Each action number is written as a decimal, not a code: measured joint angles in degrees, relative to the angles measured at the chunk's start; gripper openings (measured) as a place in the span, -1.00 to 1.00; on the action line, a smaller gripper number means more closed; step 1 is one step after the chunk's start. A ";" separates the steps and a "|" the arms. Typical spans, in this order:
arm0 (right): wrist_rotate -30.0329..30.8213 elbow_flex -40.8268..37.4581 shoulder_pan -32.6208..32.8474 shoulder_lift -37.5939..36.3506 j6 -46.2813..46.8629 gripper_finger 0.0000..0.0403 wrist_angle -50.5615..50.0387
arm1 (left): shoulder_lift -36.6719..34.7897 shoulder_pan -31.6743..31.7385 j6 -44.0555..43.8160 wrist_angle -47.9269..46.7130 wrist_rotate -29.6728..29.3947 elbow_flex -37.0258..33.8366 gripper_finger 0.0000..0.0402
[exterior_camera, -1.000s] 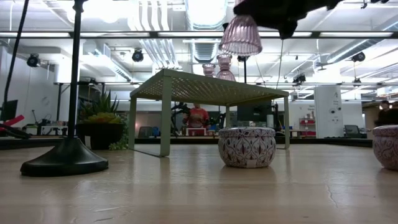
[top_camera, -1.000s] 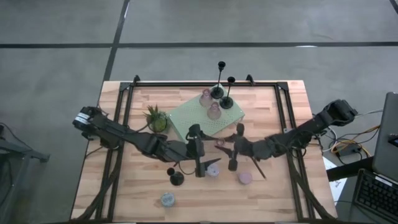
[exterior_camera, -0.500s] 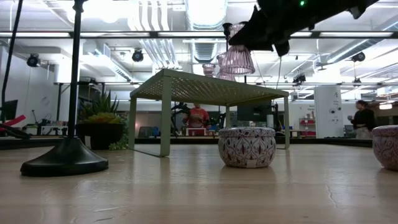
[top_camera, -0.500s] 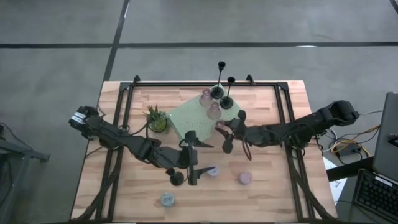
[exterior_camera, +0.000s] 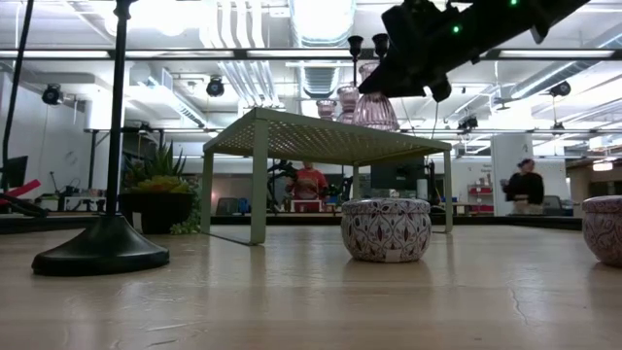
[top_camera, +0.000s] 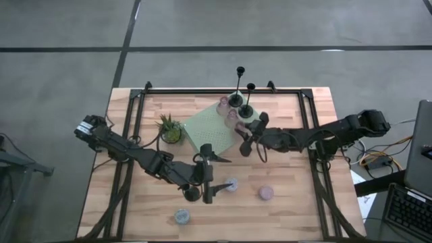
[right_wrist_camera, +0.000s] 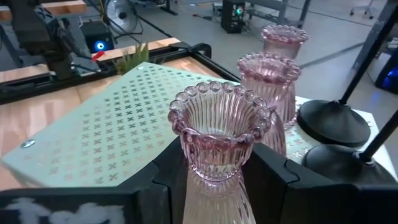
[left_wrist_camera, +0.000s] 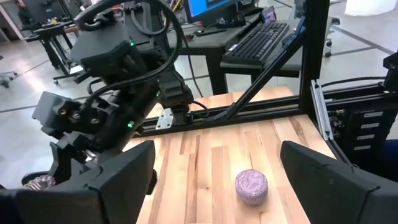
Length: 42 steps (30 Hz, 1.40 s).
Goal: Pick & Place candle stick holders
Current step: Put the pink glass candle holder on the shelf aligned with the other pink glass candle holder
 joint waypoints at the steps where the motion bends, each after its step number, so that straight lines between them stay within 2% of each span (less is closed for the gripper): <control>1: -0.22 0.00 -0.29 0.00 -0.03 -0.42 0.01 | 0.00 0.00 0.00 0.01 0.00 0.00 0.75; 9: -0.50 0.02 -1.29 0.00 0.01 -0.37 0.00 | 0.00 0.01 -0.02 0.00 0.01 -0.11 0.75; 31: 0.16 0.04 -2.56 1.60 -1.78 -0.38 0.68 | 0.00 0.02 -0.50 0.46 0.07 -0.76 0.75; 42: 0.14 0.04 -2.49 1.58 -2.55 -0.17 0.44 | 0.00 0.07 -0.78 0.42 0.07 -0.83 0.75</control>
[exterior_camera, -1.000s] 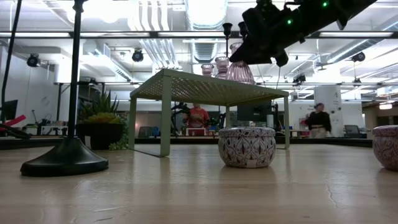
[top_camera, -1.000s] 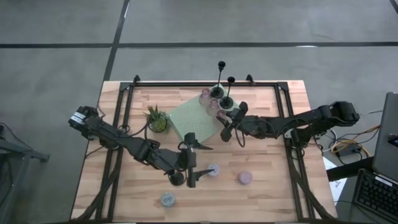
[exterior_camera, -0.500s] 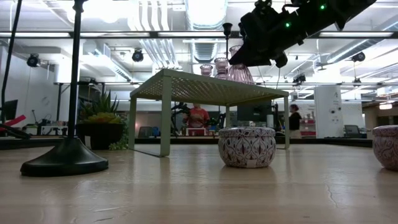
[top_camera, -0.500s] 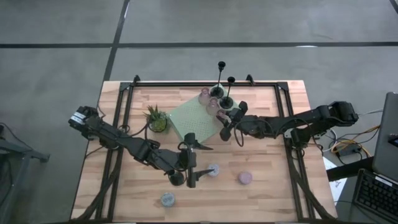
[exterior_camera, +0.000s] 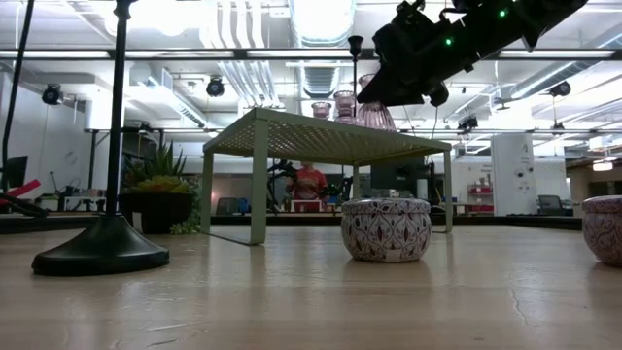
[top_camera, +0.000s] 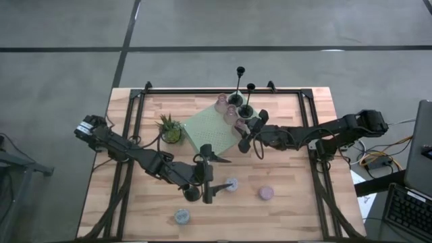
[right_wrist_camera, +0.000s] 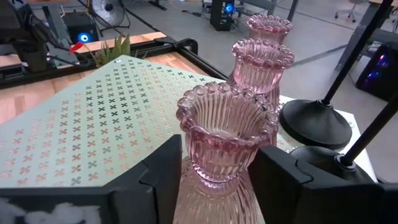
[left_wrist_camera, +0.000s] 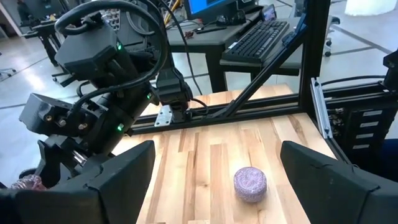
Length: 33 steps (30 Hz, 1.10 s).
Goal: Pick & Place candle stick holders
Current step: Put the pink glass candle holder on the shelf aligned with the other pink glass candle holder
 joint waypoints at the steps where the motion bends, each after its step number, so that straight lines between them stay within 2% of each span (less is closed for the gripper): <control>1: 0.00 0.00 0.02 -0.03 -0.19 -0.14 0.00 | 0.00 0.00 -0.52 -0.01 0.00 -0.01 0.75; 11: -0.02 0.00 0.06 -0.75 -0.86 0.12 -0.59 | -0.02 0.00 -0.89 -1.53 0.02 -0.02 0.75; 18: -0.14 0.00 1.88 -4.76 -0.70 0.24 -3.95 | 0.14 0.02 -1.15 -1.75 0.03 -0.05 0.75; 25: -0.52 -0.01 6.19 -10.25 -0.61 0.28 -8.26 | 0.71 0.02 -3.10 -2.04 0.17 -0.58 0.75; 33: -0.43 -0.02 11.06 -14.82 0.87 0.23 -13.87 | 0.87 0.09 -5.48 -2.17 0.28 -2.99 0.75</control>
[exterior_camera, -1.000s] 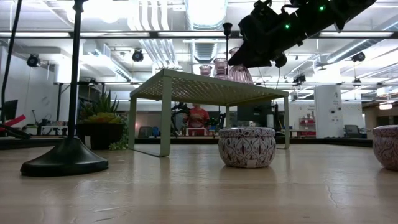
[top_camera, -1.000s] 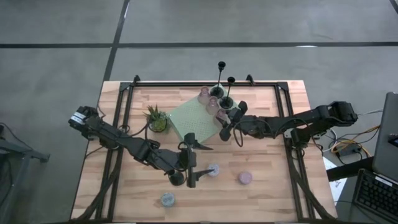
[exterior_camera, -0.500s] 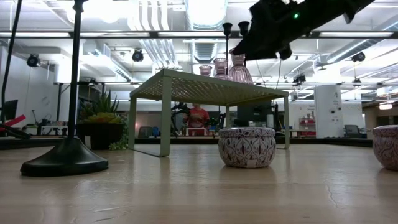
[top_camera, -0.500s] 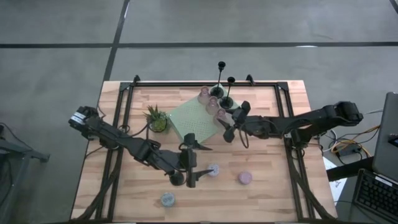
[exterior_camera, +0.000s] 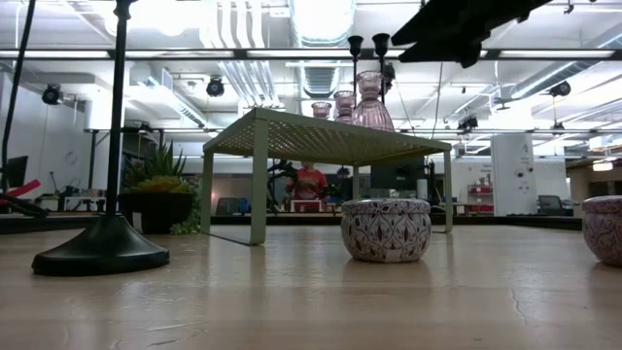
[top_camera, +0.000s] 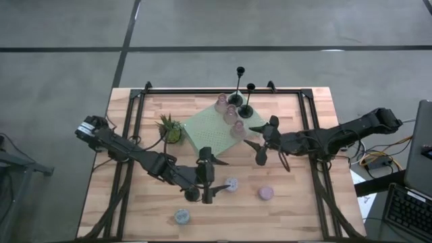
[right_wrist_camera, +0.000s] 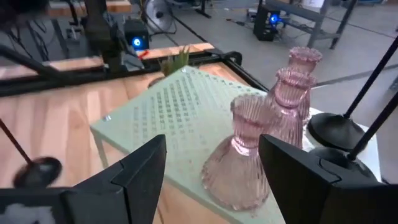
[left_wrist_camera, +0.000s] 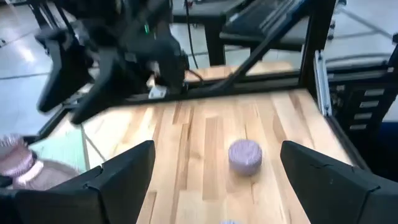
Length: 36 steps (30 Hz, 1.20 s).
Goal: Pick & Place candle stick holders
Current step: Put the pink glass candle holder on the shelf aligned with the other pink glass candle holder, then put the black candle holder on the shelf aligned with the other black candle holder
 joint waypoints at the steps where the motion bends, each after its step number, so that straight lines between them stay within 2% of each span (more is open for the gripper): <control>1: 0.01 0.00 0.43 -0.54 0.19 0.22 -0.30 | 0.01 0.04 -0.23 -0.45 0.01 -0.33 0.75; 4: 0.08 0.01 2.29 -1.27 0.41 0.20 -1.15 | -0.01 -0.22 -1.04 -4.43 0.07 -0.79 0.75; 8: 0.02 0.00 4.88 -1.13 1.58 0.21 -1.55 | -1.74 -1.83 -2.06 -16.50 0.07 0.14 0.75; 17: 0.08 0.00 7.45 1.86 3.03 0.19 -1.65 | -11.65 -4.69 -4.04 -33.07 0.02 2.09 0.75; 22: 0.10 0.00 8.09 2.87 3.02 0.16 -1.65 | -16.72 -7.56 -14.74 -44.42 0.30 1.82 0.75; 30: 0.09 0.00 10.01 2.72 3.42 0.18 -1.56 | -19.56 -15.14 -31.48 -46.77 0.18 -6.81 0.75; 33: 0.05 0.00 10.65 2.72 3.79 0.19 -1.54 | -19.52 -16.91 -35.04 -44.01 -1.74 -11.71 0.75; 36: 0.06 0.00 10.84 2.72 4.52 0.17 -1.54 | -19.48 -17.08 -36.60 -37.09 -2.41 -17.17 0.75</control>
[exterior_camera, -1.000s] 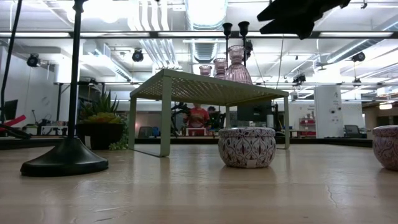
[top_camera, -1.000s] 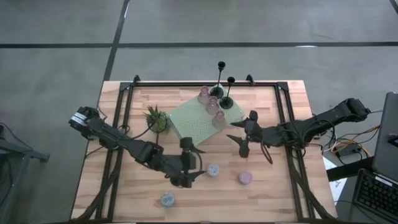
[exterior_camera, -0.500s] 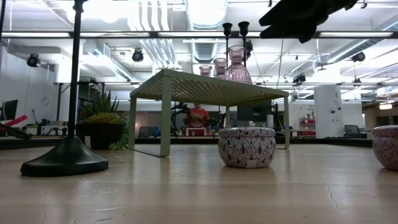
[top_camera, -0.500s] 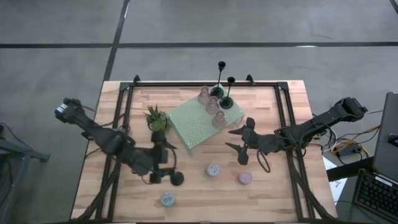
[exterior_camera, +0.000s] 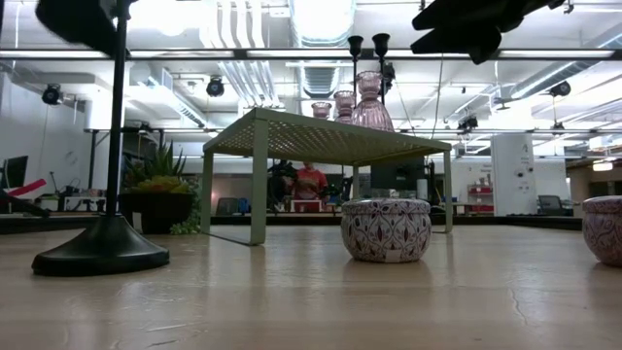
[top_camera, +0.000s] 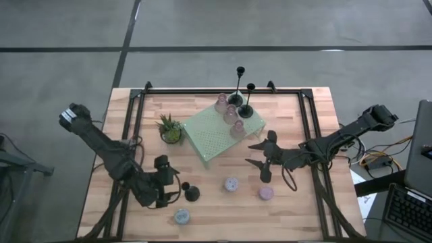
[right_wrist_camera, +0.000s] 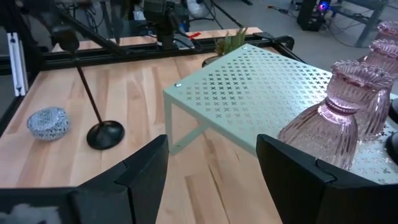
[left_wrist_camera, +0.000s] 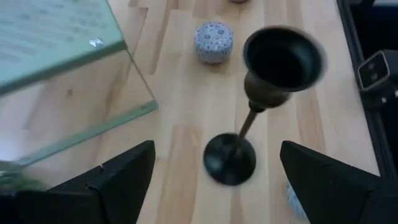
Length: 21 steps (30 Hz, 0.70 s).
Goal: Pick & Place candle stick holders
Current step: Put the black candle holder on the shelf aligned with the other black candle holder
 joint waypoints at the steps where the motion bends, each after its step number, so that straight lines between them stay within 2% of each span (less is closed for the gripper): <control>1: 0.00 0.00 0.13 0.00 0.01 0.16 0.00 | 0.02 0.03 0.15 3.77 0.22 -1.87 0.75; 5: 0.00 0.00 0.28 0.00 0.21 0.13 0.02 | 0.05 0.03 5.65 23.01 0.38 -9.02 0.74; 8: 0.00 0.00 0.28 0.00 0.38 0.12 0.01 | 0.05 0.07 8.31 31.82 -0.09 -12.73 0.69; 14: -0.05 0.00 0.92 0.08 1.50 0.13 0.00 | 0.29 0.14 7.34 35.15 -6.62 -16.13 0.41; 18: -0.11 0.00 2.27 0.40 1.46 0.12 0.07 | 0.29 0.16 10.27 41.41 -7.57 -17.32 0.10; 21: -0.13 0.00 3.45 0.42 1.42 0.11 0.09 | 0.29 0.15 12.25 42.57 -7.52 -17.14 -0.15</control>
